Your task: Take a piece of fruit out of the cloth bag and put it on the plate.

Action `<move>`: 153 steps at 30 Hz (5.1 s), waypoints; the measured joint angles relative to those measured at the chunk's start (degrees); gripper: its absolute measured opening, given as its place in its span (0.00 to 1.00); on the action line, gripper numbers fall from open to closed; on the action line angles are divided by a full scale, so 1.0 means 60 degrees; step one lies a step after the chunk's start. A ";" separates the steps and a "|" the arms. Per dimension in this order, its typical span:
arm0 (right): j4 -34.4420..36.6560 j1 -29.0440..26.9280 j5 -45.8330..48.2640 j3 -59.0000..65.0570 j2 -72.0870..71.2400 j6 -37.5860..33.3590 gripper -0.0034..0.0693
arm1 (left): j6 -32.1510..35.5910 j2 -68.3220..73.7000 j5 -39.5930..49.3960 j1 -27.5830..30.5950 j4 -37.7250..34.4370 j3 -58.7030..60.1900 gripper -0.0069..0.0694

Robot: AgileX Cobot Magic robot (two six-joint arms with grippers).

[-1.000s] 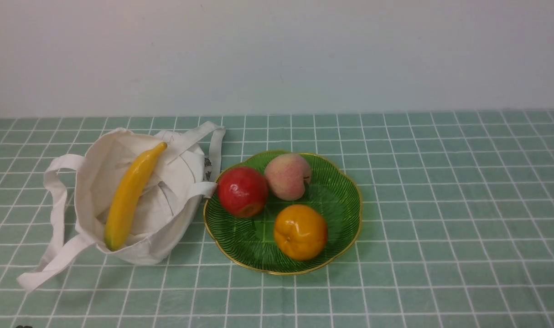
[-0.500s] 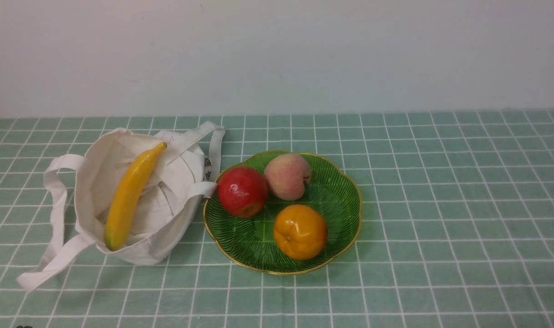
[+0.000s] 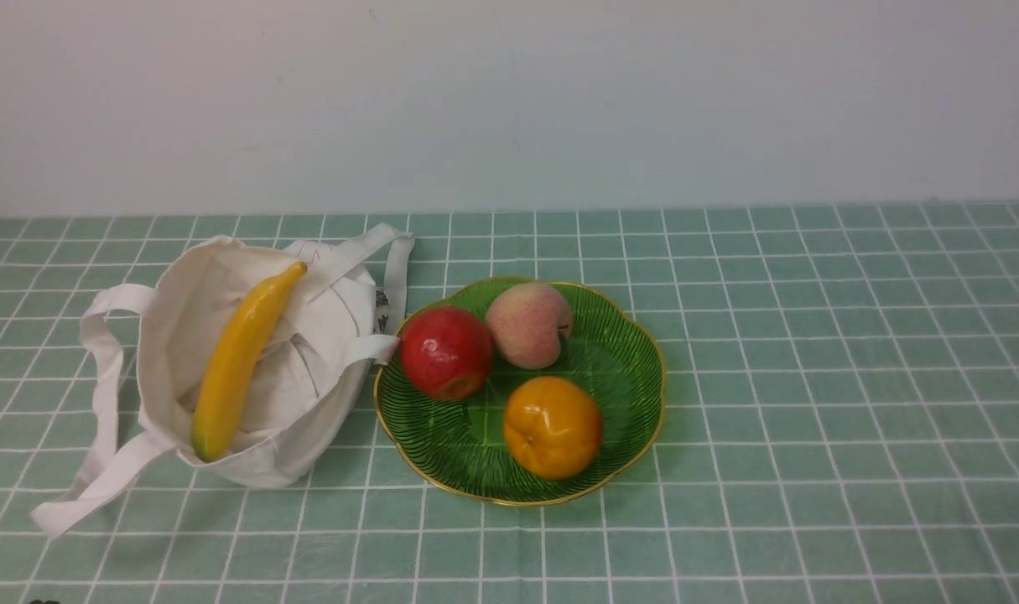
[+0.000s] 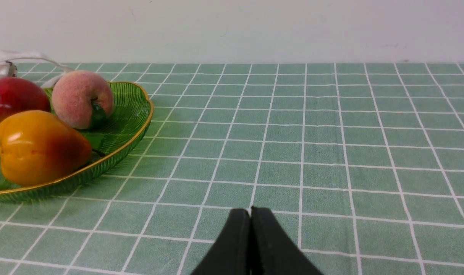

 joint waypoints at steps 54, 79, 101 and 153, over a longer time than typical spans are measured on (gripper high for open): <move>0.0000 0.0000 0.0000 0.0000 0.0000 0.0000 0.03 | 0.0800 1.3006 0.3878 0.0000 -0.2364 -0.9209 0.08; 0.0000 0.0000 0.0000 0.0000 0.0000 0.0000 0.03 | -0.1760 1.8376 0.3978 0.0000 0.1203 -1.3136 0.77; 0.0000 0.0000 0.0000 0.0000 0.0000 0.0000 0.03 | -0.1219 1.7658 0.4641 -0.0353 0.1070 -1.3780 0.51; 0.0000 0.0000 0.0000 0.0000 0.0000 0.0000 0.03 | 0.0500 1.7100 0.8053 -0.4053 -0.0063 -1.6952 0.15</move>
